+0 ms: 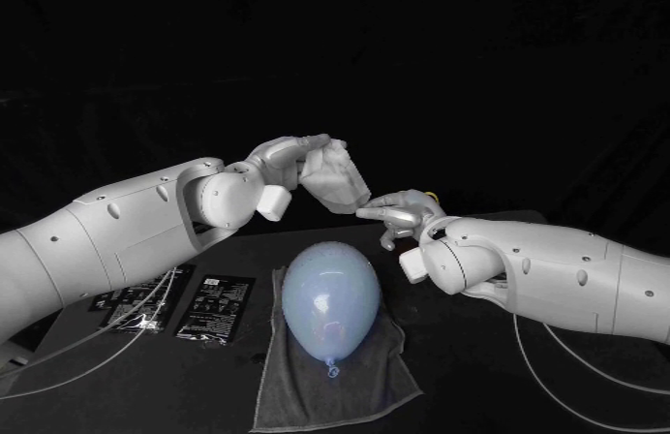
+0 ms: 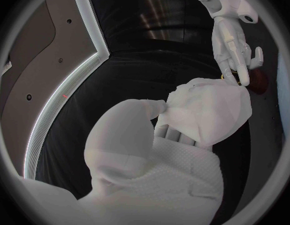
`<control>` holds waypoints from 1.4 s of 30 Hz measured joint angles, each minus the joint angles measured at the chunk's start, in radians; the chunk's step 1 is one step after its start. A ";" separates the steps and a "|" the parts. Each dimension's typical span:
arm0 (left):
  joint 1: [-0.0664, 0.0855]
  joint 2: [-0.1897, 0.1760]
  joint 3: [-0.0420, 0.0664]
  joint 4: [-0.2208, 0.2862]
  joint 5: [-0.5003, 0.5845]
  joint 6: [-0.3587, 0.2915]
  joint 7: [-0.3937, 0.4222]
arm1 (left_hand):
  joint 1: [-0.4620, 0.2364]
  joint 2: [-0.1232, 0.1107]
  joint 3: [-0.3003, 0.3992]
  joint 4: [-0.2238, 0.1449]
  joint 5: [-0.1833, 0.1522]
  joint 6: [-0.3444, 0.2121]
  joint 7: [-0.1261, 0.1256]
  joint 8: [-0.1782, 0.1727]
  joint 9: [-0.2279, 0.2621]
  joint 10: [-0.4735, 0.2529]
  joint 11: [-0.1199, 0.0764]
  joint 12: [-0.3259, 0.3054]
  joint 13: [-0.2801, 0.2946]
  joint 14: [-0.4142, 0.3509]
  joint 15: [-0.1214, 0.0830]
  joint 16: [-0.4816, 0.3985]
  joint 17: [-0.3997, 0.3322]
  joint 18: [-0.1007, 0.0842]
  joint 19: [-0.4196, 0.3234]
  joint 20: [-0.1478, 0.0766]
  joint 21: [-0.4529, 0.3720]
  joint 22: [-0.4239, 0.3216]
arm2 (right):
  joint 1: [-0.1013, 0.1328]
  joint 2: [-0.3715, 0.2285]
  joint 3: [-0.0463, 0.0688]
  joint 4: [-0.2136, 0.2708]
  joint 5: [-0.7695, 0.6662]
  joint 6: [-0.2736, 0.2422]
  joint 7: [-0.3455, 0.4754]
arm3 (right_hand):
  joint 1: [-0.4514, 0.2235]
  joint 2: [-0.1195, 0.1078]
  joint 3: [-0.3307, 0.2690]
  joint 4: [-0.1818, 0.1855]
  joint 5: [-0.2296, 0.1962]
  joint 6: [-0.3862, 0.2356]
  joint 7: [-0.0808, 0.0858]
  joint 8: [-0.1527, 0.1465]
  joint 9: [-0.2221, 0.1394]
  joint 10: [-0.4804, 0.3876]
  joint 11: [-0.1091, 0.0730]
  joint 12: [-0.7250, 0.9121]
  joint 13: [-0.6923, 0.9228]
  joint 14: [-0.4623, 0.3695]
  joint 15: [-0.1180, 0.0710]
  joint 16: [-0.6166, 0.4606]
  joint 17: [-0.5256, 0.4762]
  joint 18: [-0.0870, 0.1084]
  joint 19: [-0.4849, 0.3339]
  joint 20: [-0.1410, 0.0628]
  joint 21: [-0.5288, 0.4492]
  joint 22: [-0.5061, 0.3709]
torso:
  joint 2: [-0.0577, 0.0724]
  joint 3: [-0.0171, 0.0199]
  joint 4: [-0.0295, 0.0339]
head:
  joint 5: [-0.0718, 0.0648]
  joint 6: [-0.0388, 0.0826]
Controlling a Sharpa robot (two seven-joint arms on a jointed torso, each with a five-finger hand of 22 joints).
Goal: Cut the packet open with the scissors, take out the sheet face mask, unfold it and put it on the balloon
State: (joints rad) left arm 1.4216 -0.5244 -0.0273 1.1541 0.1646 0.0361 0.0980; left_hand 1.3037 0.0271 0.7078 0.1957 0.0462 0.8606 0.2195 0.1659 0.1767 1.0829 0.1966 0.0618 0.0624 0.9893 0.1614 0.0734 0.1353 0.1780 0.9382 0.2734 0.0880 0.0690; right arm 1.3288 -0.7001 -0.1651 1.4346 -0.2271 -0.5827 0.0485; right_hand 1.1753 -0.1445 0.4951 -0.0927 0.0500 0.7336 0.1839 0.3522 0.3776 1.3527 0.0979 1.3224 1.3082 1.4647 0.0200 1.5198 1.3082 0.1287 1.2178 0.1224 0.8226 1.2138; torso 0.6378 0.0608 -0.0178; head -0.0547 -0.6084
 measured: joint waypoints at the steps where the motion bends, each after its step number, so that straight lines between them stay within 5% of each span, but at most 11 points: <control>1: 0.000 0.000 0.000 0.000 0.000 0.000 0.000 | -0.001 -0.001 -0.001 -0.001 0.000 0.000 0.000 0.000 0.001 -0.001 0.000 0.000 0.000 -0.002 0.002 0.000 0.000 0.000 0.000 0.000 0.000 0.000 | 0.000 -0.003 0.000 0.002 -0.007 0.003 -0.002 | 0.003 -0.004 -0.010 0.001 0.000 -0.009 0.002 -0.004 -0.004 -0.017 0.002 -0.015 0.000 0.002 0.002 -0.004 0.000 0.002 -0.012 0.002 -0.022 -0.011 | 0.000 0.0000 -0.0001 | 0.000 0.000; 5: 0.000 -0.001 0.000 0.000 0.000 0.000 0.000 | -0.011 -0.022 -0.013 0.001 0.000 0.000 0.000 0.000 0.001 -0.011 0.004 0.000 0.000 -0.002 0.002 0.000 -0.001 0.000 0.000 0.000 0.000 0.000 | 0.000 -0.016 0.000 0.013 -0.040 0.017 -0.009 | 0.001 -0.011 -0.035 0.004 0.000 -0.025 0.006 -0.005 -0.009 -0.043 0.010 -0.038 -0.001 0.000 0.007 -0.008 0.000 0.018 -0.029 0.009 -0.063 -0.032 | 0.000 0.0000 -0.0003 | 0.001 0.002; 13: 0.000 -0.004 0.000 0.004 0.001 0.001 0.000 | -0.050 -0.072 -0.066 0.026 0.000 -0.029 -0.007 -0.013 -0.004 -0.060 0.017 0.000 -0.001 -0.012 0.012 0.000 -0.004 0.000 0.000 0.000 0.000 -0.001 | 0.000 -0.046 0.000 0.043 -0.127 0.023 -0.010 | 0.002 -0.011 -0.040 0.000 0.000 -0.026 0.005 -0.005 -0.009 -0.044 0.010 -0.033 -0.002 0.000 0.007 -0.009 0.000 0.018 -0.029 0.009 -0.062 -0.033 | 0.000 0.0002 -0.0004 | 0.003 0.009; 23: -0.001 -0.010 0.000 0.006 0.002 0.006 0.001 | -0.142 -0.143 -0.249 0.096 0.000 -0.083 -0.021 -0.031 -0.015 -0.105 0.023 0.000 0.000 -0.030 0.016 0.000 -0.006 -0.001 0.000 0.007 -0.006 -0.002 | 0.002 -0.096 0.000 0.106 -0.294 -0.055 0.044 | 0.026 0.004 -0.048 -0.005 0.000 -0.006 0.003 0.008 -0.012 -0.029 0.002 -0.019 0.000 0.000 0.007 -0.011 -0.001 0.018 -0.014 0.012 -0.033 -0.019 | 0.000 -0.0001 0.0001 | 0.009 0.017; 30: -0.005 -0.014 -0.001 0.006 0.004 0.018 0.006 | -0.281 -0.122 -0.384 0.099 0.000 -0.111 -0.024 -0.042 -0.021 -0.118 0.029 0.000 0.000 -0.043 0.021 0.000 -0.007 -0.001 -0.006 0.013 -0.012 -0.002 | 0.015 -0.122 0.004 0.143 -0.398 -0.124 0.090 | 0.039 0.016 -0.050 -0.004 0.000 0.010 -0.002 0.008 -0.017 -0.020 0.000 -0.010 0.000 0.000 0.007 -0.006 -0.001 0.017 -0.001 0.006 -0.015 -0.013 | 0.000 -0.0006 -0.0001 | 0.010 0.024; 42: -0.033 -0.025 -0.002 0.001 0.005 0.062 0.002 | -0.516 -0.054 -0.576 0.101 0.000 -0.154 -0.032 -0.059 -0.031 -0.133 0.032 0.000 0.000 -0.059 0.026 0.000 -0.010 -0.001 -0.019 0.014 -0.012 -0.002 | 0.093 -0.133 0.010 0.138 -0.487 -0.158 0.166 | 0.090 0.068 -0.006 -0.018 0.000 0.113 -0.017 0.008 -0.052 0.067 -0.017 0.080 -0.001 0.000 -0.005 0.026 0.000 0.009 0.078 -0.006 0.122 0.052 | 0.000 -0.0018 0.0005 | 0.007 0.038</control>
State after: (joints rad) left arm 1.3883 -0.5489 -0.0296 1.1547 0.1696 0.0984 0.1004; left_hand 0.7874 -0.0267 0.1322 0.2967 0.0464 0.7070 0.1877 0.1064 0.1455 0.9503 0.2289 0.0618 0.0621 0.9303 0.1874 0.0734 0.1253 0.1769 0.9197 0.2871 0.0765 0.0672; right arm 1.4213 -0.8335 -0.1547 1.5730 -0.7146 -0.7403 0.2145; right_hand 1.2656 -0.0768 0.4894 -0.1102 0.0499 0.8470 0.1671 0.3598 0.3255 1.4197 0.0811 1.4020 1.3073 1.4646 0.0155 1.5460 1.3081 0.1382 1.2960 0.1166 0.9442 1.2662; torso 0.6375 0.0590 -0.0174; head -0.0479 -0.5708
